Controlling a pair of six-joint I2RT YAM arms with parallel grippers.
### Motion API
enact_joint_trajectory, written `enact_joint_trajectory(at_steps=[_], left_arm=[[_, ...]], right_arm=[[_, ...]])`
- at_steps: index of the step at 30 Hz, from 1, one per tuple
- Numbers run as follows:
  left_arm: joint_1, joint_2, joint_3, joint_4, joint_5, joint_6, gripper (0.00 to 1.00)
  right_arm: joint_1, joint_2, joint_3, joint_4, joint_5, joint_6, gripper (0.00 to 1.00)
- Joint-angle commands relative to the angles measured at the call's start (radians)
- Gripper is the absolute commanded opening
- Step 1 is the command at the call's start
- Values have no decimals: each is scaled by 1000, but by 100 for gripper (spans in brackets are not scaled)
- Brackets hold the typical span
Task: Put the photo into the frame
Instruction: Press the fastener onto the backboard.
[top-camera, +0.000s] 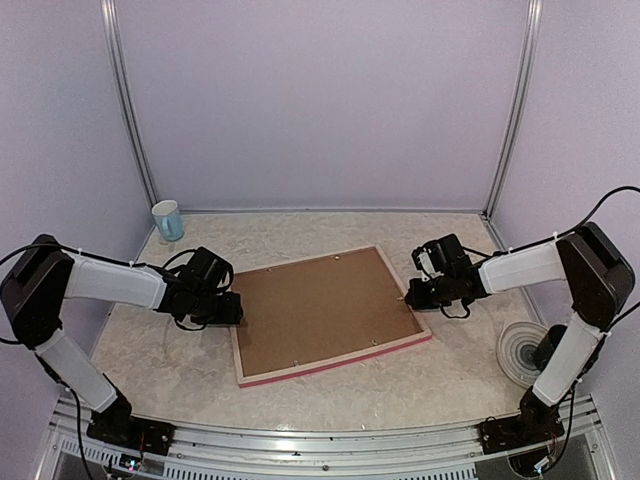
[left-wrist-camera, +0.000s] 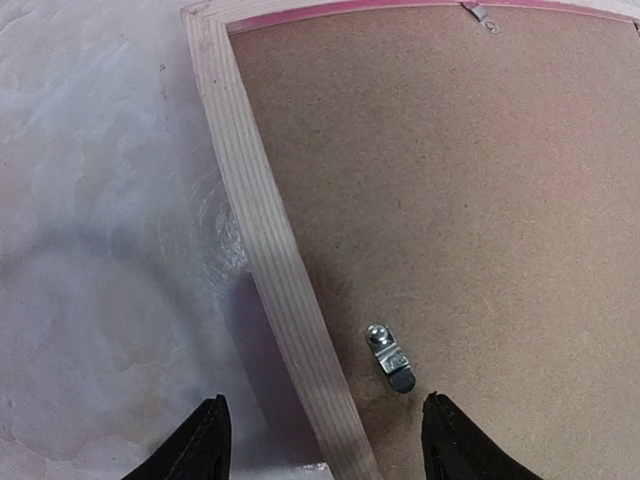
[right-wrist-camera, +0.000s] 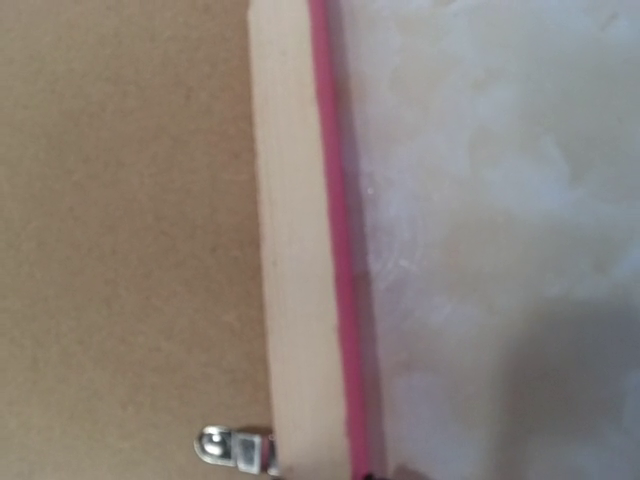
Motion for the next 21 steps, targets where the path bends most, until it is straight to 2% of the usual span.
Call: enact_joint_trajectory(at_steps=[1, 14, 21], left_arm=[[16, 57, 37, 42, 17, 6, 62], [38, 78, 34, 83, 39, 13, 59], [64, 88, 26, 90, 33, 9, 49]], right_arm=[[2, 0, -39, -48, -1, 39, 0], [2, 16, -27, -43, -8, 27, 0], [2, 25, -20, -42, -13, 21, 0]])
